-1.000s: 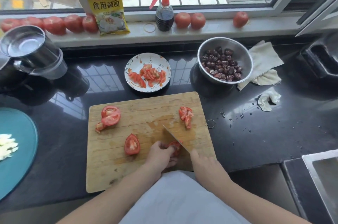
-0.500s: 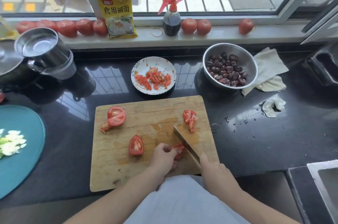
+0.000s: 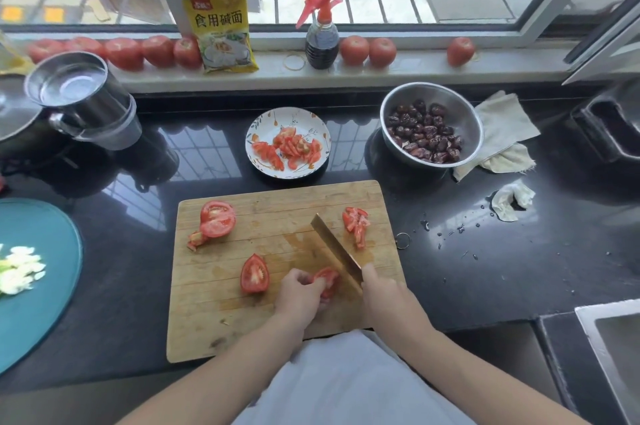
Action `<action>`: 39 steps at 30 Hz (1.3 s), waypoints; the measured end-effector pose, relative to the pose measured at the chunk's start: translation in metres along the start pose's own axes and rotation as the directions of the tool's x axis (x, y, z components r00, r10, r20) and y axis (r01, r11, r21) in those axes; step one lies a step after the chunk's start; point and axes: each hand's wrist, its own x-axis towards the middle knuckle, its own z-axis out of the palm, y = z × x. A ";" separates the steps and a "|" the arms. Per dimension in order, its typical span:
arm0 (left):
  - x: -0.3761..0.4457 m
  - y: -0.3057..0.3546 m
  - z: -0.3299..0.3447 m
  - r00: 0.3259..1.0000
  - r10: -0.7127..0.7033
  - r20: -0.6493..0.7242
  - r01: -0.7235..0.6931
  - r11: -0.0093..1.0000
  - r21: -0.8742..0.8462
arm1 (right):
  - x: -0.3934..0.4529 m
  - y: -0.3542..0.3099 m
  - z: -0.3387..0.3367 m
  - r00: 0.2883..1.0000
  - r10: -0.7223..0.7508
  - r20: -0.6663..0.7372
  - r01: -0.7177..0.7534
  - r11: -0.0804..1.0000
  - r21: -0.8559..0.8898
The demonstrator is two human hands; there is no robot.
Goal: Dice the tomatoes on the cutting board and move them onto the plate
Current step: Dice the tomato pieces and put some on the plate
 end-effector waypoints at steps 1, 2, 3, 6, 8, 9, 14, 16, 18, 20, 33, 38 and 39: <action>0.002 -0.001 -0.001 1.000 0.004 0.003 -0.004 1.000 0.008 | -0.006 0.000 -0.004 0.999 -0.049 0.005 0.049 0.998 -0.030; 0.004 -0.002 -0.001 1.000 0.007 0.005 -0.007 1.000 0.016 | -0.013 0.001 -0.006 0.996 -0.087 -0.002 0.087 0.994 -0.068; 0.009 -0.005 -0.001 1.000 0.006 0.002 -0.006 1.000 0.027 | -0.018 0.001 -0.007 0.993 -0.116 -0.018 0.114 0.988 -0.103; 0.024 -0.017 0.001 1.000 0.011 -0.004 -0.011 0.999 0.043 | -0.027 0.002 -0.002 0.988 -0.156 -0.015 0.152 0.975 -0.161; 0.026 -0.017 0.002 1.000 0.005 -0.004 -0.004 1.000 0.029 | -0.027 0.000 -0.001 0.987 -0.154 0.041 0.159 0.968 -0.192; 0.024 -0.015 0.002 1.000 0.009 -0.003 -0.009 1.000 0.022 | -0.026 0.000 0.002 0.986 -0.163 0.043 0.168 0.962 -0.217; 0.005 0.001 0.000 0.999 0.022 -0.026 -0.021 0.999 0.036 | -0.020 0.005 0.022 0.985 -0.163 0.048 0.170 0.953 -0.250; 0.007 0.001 -0.001 1.000 0.020 -0.024 -0.019 0.999 0.041 | -0.022 0.005 0.020 0.985 -0.170 -0.004 0.164 0.957 -0.237; 0.011 -0.001 -0.001 1.000 0.012 -0.019 -0.011 0.999 0.034 | -0.029 0.005 0.008 0.989 -0.127 0.082 0.141 0.969 -0.202; 0.012 -0.002 -0.001 1.000 0.000 -0.015 0.000 1.000 0.020 | -0.038 0.010 -0.003 0.984 -0.069 0.162 0.099 0.977 -0.188; 0.007 -0.005 0.001 1.000 0.002 -0.019 -0.003 0.999 -0.041 | 0.008 -0.022 0.005 0.995 0.009 0.101 -0.011 1.000 0.022; 0.010 -0.008 -0.001 1.000 -0.017 -0.014 0.016 0.998 -0.058 | -0.017 -0.005 0.005 0.991 0.039 0.127 -0.046 0.998 0.052; 0.010 -0.008 0.000 1.000 -0.017 -0.015 0.016 0.999 -0.051 | -0.018 -0.004 0.005 0.992 0.021 0.128 -0.025 0.999 0.028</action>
